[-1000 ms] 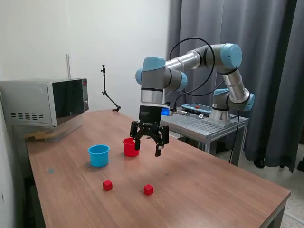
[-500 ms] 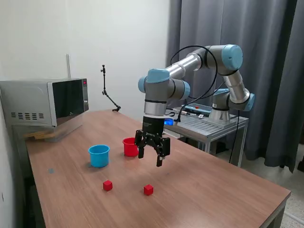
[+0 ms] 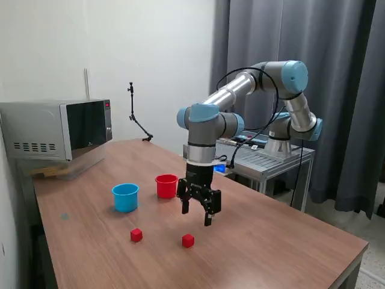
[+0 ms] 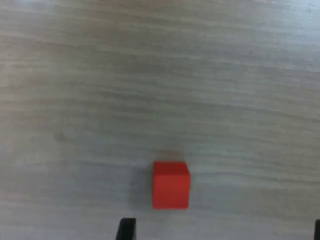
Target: Place red objects in the red bin, and blue objects in the blue bin.
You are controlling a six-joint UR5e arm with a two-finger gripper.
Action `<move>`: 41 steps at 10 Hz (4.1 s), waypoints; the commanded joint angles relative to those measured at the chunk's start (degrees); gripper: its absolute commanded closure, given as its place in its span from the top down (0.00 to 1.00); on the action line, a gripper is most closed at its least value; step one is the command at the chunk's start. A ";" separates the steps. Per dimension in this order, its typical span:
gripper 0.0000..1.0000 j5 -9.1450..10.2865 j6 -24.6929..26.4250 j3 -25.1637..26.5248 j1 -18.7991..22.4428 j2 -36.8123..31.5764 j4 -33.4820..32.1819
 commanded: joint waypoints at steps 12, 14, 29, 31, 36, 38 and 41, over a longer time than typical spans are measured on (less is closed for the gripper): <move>1.00 -1.07 6.92 -3.19 -0.30 6.27 -0.15; 1.00 -1.07 6.92 -3.27 -0.73 6.27 -0.24; 0.00 -1.16 6.40 -2.13 -0.91 1.53 0.38; 0.00 -1.24 6.49 -2.13 -1.26 0.48 1.34; 0.00 -4.06 6.75 -2.04 -2.93 -2.51 6.95; 0.00 -4.06 6.84 -1.43 -4.51 -4.09 9.16; 0.00 -4.15 8.77 1.02 -5.83 -6.20 10.05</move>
